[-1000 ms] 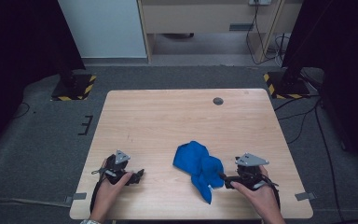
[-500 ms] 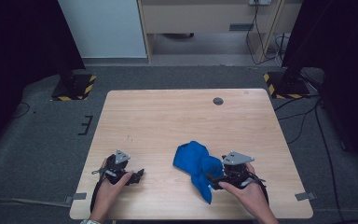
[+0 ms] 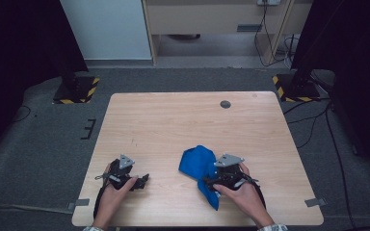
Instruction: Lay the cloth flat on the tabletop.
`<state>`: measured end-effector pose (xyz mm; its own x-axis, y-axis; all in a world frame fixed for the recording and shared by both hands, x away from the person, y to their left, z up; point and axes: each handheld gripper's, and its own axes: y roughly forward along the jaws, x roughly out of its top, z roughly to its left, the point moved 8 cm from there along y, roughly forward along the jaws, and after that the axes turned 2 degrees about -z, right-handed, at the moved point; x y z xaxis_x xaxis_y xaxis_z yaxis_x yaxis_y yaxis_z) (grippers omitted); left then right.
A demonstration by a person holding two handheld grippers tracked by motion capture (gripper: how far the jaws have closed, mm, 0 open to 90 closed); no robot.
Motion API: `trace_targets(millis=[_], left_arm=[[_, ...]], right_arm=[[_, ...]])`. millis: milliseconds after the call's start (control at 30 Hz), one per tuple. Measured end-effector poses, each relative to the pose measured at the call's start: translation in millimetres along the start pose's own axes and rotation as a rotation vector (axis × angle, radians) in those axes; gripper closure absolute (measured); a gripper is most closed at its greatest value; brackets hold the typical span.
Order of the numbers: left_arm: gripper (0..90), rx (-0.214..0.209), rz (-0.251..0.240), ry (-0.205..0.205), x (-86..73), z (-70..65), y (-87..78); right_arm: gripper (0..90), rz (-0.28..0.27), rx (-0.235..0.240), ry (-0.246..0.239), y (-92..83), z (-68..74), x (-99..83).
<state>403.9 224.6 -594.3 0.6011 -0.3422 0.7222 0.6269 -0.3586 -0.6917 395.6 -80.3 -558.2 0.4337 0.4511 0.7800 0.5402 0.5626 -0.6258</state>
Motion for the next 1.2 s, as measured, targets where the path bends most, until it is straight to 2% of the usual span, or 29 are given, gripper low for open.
trace_targets(millis=[200,433,667,767,933,1200], left_arm=[[0.0,0.000,0.000,0.000,0.0,0.0,0.0],[0.0,0.000,0.000,0.000,0.0,0.0,0.0],[0.0,0.000,0.000,0.000,-0.1,0.0,0.0],[0.0,0.000,0.000,0.000,0.0,0.0,0.0],[0.0,0.001,0.000,0.000,0.0,0.0,0.0],[0.5,0.008,-0.003,-0.002,-0.1,0.4,-0.7]], right_arm=[[17.6,0.027,-0.010,-0.004,7.5,-0.8,-6.5],[33.4,0.045,-0.003,-0.015,11.5,-1.7,-12.5],[59.6,0.050,-0.001,-0.035,10.1,-3.9,-14.6],[72.2,0.042,0.015,-0.038,9.0,-3.6,-12.2],[77.4,0.025,0.028,-0.036,7.2,-5.8,-3.5],[77.9,-0.006,0.031,-0.021,12.4,-17.1,19.0]])
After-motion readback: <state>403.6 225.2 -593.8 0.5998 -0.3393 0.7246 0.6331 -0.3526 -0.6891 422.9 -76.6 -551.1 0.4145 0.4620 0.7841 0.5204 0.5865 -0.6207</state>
